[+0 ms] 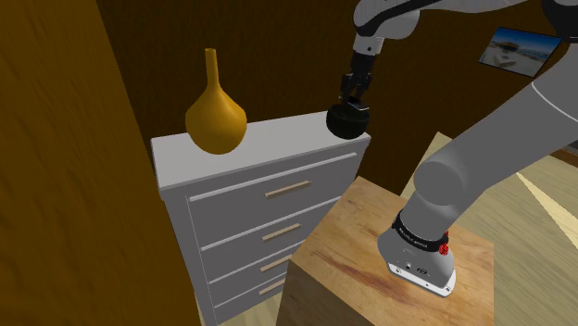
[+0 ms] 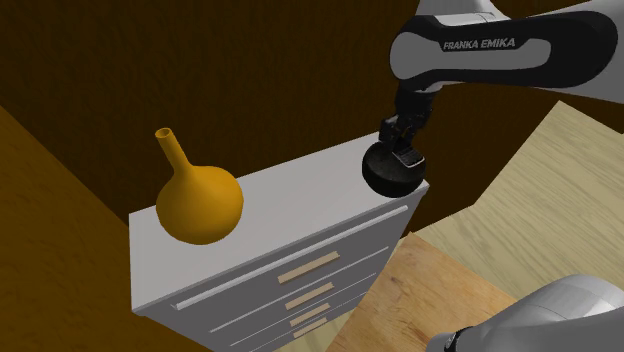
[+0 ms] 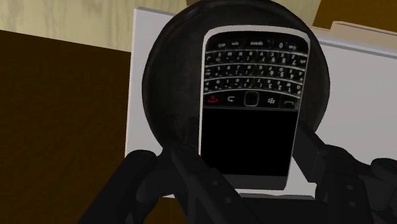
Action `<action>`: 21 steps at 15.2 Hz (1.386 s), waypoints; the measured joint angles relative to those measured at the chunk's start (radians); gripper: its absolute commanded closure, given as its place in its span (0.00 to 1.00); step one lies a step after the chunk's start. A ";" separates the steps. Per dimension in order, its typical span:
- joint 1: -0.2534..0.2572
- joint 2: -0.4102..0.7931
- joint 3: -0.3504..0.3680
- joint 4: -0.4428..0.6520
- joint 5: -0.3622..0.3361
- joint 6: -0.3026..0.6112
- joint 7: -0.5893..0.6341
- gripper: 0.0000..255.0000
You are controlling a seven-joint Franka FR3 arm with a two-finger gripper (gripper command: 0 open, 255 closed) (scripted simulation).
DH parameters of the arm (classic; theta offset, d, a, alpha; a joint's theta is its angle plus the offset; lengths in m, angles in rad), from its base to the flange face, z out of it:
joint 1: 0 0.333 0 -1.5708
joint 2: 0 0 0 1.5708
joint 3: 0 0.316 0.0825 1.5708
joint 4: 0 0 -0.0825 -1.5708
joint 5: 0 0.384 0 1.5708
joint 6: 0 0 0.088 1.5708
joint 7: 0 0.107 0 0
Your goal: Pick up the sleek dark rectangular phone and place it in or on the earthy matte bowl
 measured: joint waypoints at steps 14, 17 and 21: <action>0.000 0.022 -0.004 -0.054 0.003 0.077 -0.005 0.00; 0.000 0.023 -0.004 -0.054 0.003 0.077 -0.005 0.00; -0.001 0.007 -0.003 -0.005 0.000 0.014 -0.004 0.00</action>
